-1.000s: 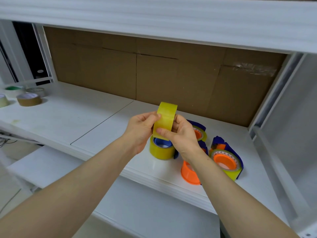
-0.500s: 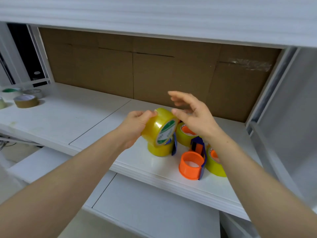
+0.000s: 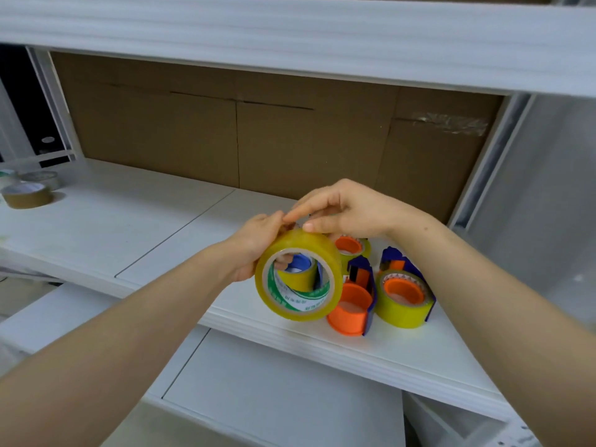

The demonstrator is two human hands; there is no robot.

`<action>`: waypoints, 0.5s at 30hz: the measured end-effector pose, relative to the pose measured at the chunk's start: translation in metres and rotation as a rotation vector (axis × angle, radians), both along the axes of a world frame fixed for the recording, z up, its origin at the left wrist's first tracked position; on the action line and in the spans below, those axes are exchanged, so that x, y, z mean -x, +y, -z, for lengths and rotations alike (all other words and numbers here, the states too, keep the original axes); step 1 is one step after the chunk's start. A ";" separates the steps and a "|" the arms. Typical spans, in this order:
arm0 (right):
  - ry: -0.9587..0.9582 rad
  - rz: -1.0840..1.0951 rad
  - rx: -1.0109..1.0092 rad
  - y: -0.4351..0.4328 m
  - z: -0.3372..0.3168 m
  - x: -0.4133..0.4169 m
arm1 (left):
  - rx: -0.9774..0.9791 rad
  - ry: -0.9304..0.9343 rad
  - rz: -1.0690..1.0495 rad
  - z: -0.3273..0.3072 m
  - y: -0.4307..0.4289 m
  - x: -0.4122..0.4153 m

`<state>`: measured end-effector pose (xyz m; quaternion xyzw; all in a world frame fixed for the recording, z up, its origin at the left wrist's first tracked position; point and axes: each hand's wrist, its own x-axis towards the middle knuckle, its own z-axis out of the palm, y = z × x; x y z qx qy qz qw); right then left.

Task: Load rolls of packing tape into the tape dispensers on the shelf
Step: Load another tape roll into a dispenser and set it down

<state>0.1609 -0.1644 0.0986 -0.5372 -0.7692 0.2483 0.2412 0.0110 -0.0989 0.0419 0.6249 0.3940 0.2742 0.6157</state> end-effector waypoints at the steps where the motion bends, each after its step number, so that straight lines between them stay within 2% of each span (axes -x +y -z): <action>1: -0.019 -0.005 0.010 -0.001 -0.001 0.001 | -0.008 0.025 -0.004 0.000 0.001 -0.001; 6: -0.095 -0.018 0.005 -0.004 -0.006 0.006 | -0.005 0.073 0.070 -0.005 -0.001 -0.002; 9: -0.261 -0.007 -0.081 -0.003 -0.002 0.007 | 0.026 0.066 0.095 -0.004 0.000 -0.001; 11: -0.286 0.030 -0.174 -0.002 0.004 0.008 | 0.132 -0.043 0.090 -0.004 0.003 0.000; 13: -0.225 0.142 -0.274 -0.001 0.008 0.006 | 0.214 -0.176 0.097 -0.006 0.008 0.000; 15: -0.172 0.282 -0.341 0.001 0.010 0.001 | 0.137 -0.212 0.048 -0.008 0.011 -0.004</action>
